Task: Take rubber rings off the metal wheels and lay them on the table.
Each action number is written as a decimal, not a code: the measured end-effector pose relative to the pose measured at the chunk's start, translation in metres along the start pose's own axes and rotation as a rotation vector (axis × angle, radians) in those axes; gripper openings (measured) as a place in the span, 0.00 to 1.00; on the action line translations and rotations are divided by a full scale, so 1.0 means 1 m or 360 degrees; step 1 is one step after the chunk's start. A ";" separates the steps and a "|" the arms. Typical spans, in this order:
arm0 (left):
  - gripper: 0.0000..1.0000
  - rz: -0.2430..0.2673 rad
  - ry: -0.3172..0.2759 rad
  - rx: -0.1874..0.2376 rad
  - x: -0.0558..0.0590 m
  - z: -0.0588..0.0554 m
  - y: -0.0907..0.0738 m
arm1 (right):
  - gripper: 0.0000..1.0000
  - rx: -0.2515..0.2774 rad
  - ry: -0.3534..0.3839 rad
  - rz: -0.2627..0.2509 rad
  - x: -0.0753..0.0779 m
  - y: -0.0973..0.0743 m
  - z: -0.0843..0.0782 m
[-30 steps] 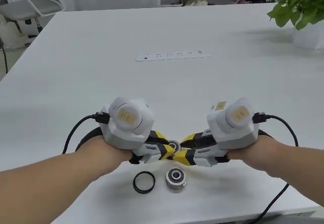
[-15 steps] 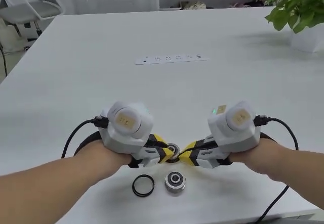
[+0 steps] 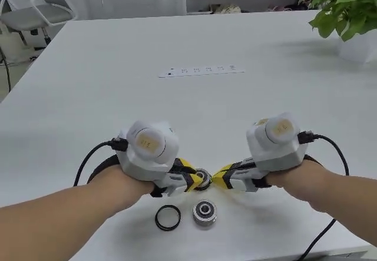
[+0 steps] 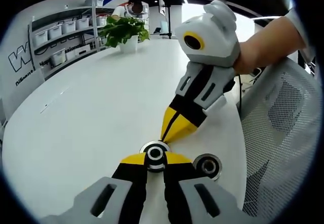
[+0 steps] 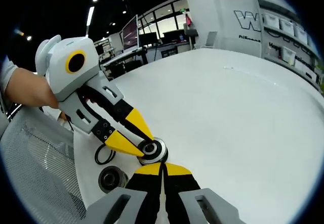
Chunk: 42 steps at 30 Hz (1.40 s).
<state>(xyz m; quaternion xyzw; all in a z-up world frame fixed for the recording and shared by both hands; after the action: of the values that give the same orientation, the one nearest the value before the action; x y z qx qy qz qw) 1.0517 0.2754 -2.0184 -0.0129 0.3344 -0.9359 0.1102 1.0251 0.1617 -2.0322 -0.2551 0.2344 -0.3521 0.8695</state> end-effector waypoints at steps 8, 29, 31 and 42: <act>0.06 0.0012 -0.0002 -0.0003 0.000 0.000 0.000 | 0.00 0.0068 0.0093 0.0002 -0.001 -0.001 0.005; 0.06 0.0046 -0.0001 -0.0022 0.002 0.001 0.000 | 0.00 0.0096 -0.0019 0.0004 -0.010 0.001 0.010; 0.06 0.0047 0.0001 -0.0025 0.002 0.001 0.000 | 0.00 0.0094 -0.0030 0.0008 -0.013 0.002 0.010; 0.06 0.0056 -0.0003 -0.0018 0.003 0.001 -0.001 | 0.00 0.0142 -0.0105 0.0057 -0.021 0.004 0.016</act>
<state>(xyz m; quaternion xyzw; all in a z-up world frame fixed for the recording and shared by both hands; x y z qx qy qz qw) 1.0490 0.2752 -2.0176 -0.0084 0.3398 -0.9319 0.1269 1.0232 0.1839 -2.0177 -0.2234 0.1942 -0.3379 0.8934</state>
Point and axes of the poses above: the centre of the closed fingertips' face, and the gripper's own axes: y roughly forward along the fingers, x roughly to its right, z roughly out of its top, the point moved 7 cm from there along -y, roughly backward along the fingers, and after that the axes turned 1 degree about z, right-handed, at the moved point
